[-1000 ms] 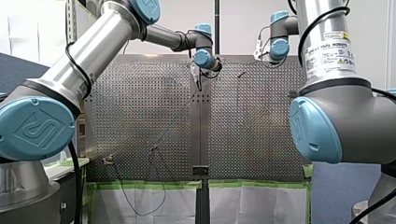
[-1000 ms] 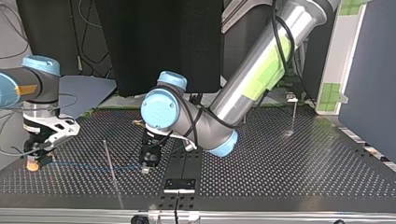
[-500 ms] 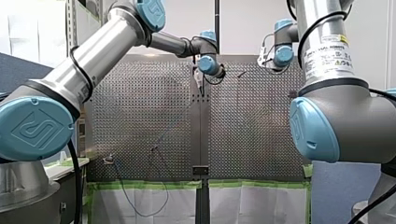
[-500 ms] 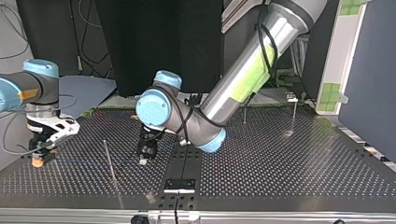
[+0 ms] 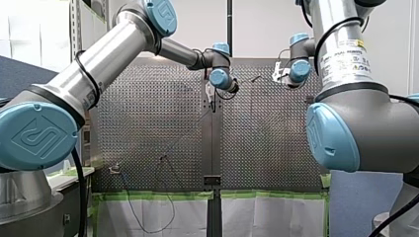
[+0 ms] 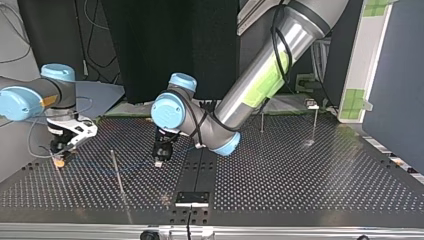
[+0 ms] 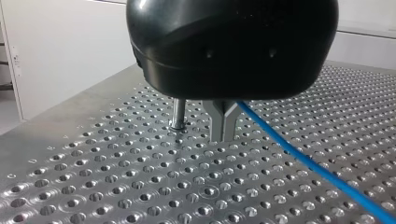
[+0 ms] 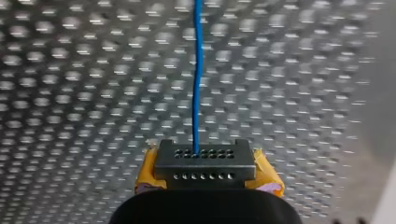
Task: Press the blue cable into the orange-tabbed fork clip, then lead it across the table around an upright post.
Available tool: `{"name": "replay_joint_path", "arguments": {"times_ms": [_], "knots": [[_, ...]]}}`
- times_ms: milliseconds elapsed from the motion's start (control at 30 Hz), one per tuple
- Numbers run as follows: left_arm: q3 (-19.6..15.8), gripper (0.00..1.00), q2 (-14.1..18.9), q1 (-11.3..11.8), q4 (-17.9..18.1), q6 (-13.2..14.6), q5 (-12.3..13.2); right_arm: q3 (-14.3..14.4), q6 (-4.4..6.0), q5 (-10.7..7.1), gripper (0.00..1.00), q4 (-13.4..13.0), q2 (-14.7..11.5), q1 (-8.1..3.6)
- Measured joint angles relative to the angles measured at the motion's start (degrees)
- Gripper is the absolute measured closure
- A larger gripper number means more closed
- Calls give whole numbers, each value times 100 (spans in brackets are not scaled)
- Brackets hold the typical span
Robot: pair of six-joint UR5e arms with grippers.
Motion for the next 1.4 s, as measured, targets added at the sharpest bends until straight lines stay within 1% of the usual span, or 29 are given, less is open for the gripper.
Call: {"name": "replay_joint_path", "arguments": {"times_ms": [233,433,500,567,600,633,667,700,733,767,800,833,867,900,933,967,1067,1233,1300,1400], "knots": [[-6,99,0,4,25,-6,-77,344,64,-6,100,-323,224,68],[-9,99,-1,3,62,-6,-84,654,32,4,100,-632,501,93],[-9,99,-1,3,66,-5,-81,768,42,19,100,-744,613,95],[-9,86,-1,3,67,1,-82,873,80,27,100,-850,697,85],[-9,86,-2,2,68,4,-80,942,114,29,100,-918,736,76],[-9,75,-2,2,68,7,-78,987,136,29,100,-971,759,66],[-9,66,-2,2,68,8,-75,1024,152,29,100,-1024,781,56],[-9,66,-1,2,67,9,-73,1059,167,28,100,-1090,808,46],[-9,49,-1,2,67,10,-71,1078,174,28,100,-1137,826,40],[-9,38,0,1,67,10,-67,1090,179,28,100,-1184,843,35],[-9,38,-1,-2,67,11,-60,1107,181,28,100,-1241,863,28],[-9,22,-1,-5,67,11,-57,1120,184,30,100,-1278,874,24],[-9,12,0,-9,65,11,-57,1134,185,34,100,-1310,884,20],[-8,12,1,-13,64,11,-62,1160,186,39,100,-1350,894,16],[-8,5,0,-17,63,11,-71,1183,187,42,100,-1381,899,15],[-8,1,-1,-21,63,11,-86,1203,189,45,100,-1410,902,13],[-9,1,-1,-39,66,13,-136,1280,210,46,100,-1508,911,3],[-9,1,-3,-48,59,19,-155,1432,244,49,100,-1744,939,-56],[-9,1,-3,-49,55,19,-153,1462,242,47,100,-1847,995,-88],[-9,1,-4,-50,52,4,-142,1479,217,46,100,-1926,1134,-138]]}}
